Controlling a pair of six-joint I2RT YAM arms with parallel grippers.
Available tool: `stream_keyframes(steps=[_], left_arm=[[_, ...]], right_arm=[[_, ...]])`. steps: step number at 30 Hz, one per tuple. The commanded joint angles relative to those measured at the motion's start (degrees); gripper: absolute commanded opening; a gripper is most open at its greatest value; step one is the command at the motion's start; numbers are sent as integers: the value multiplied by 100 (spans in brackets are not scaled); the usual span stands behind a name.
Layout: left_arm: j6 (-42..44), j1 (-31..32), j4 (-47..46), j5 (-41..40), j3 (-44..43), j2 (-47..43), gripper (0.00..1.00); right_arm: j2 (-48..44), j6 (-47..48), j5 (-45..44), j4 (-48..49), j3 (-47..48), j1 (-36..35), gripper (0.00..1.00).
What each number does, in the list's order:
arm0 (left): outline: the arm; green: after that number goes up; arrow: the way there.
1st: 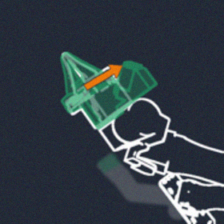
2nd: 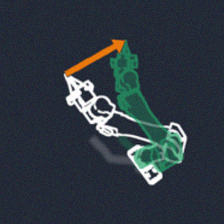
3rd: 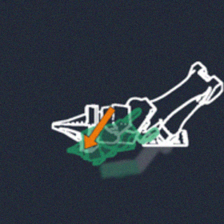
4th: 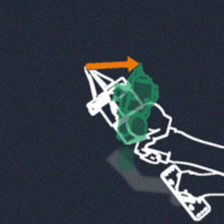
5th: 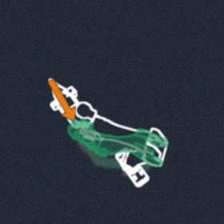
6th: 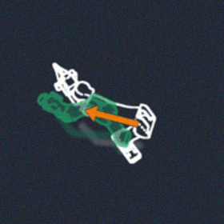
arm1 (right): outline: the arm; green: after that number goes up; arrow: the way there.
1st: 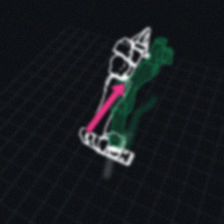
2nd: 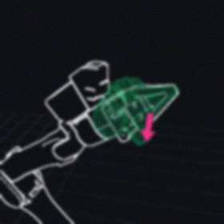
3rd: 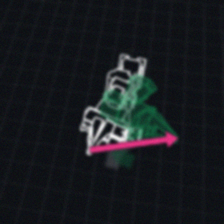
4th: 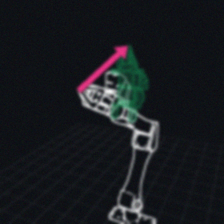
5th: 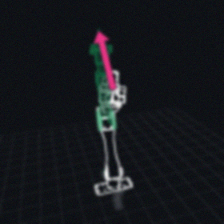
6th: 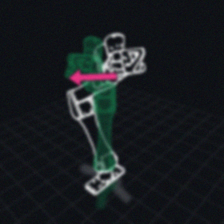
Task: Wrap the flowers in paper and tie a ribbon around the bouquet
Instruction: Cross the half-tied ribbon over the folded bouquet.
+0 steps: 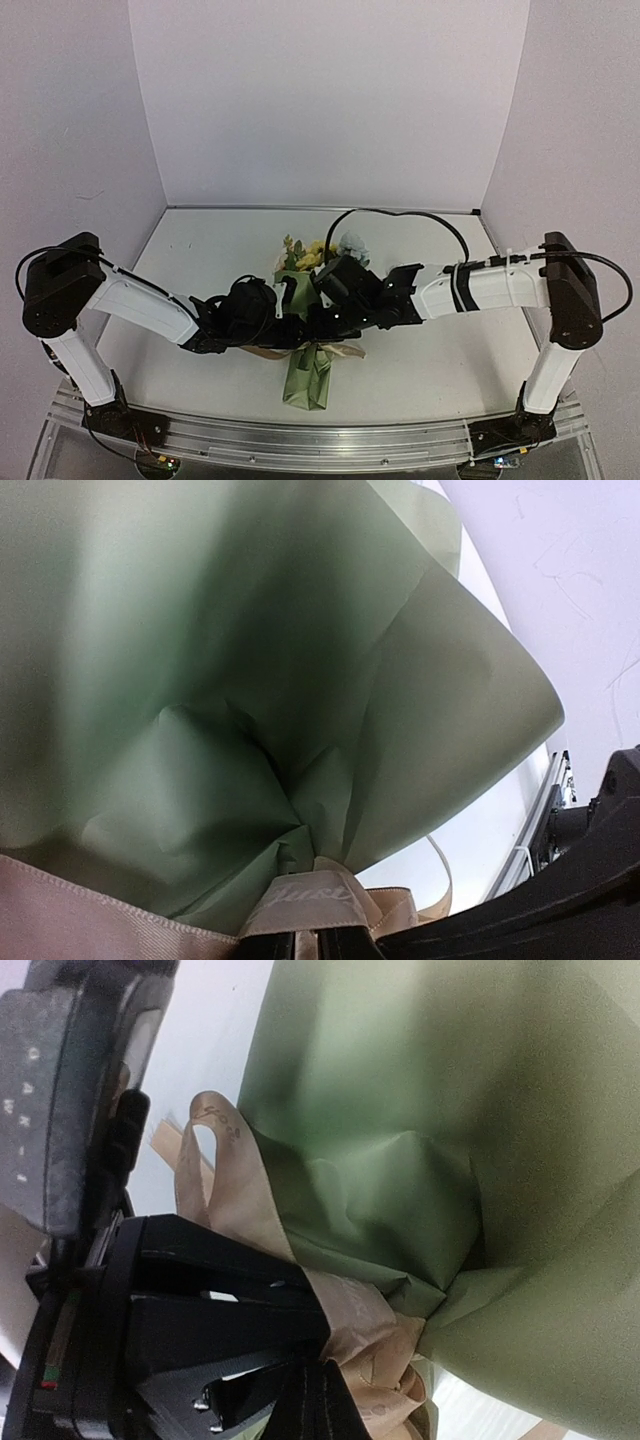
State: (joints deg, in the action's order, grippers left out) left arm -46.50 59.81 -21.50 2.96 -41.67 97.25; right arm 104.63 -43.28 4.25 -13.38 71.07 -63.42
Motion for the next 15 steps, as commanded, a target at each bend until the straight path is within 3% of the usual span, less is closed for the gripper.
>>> stream_keyframes(steps=[1, 15], left_arm=[[84, 3, 137, -30, -180, -182, 11], [276, 9, 622, -49, -155, -652, 12]], right_arm=[[162, -179, 7, 142, -80, -33, 0], [211, -307, -96, 134, -162, -22, 0]])
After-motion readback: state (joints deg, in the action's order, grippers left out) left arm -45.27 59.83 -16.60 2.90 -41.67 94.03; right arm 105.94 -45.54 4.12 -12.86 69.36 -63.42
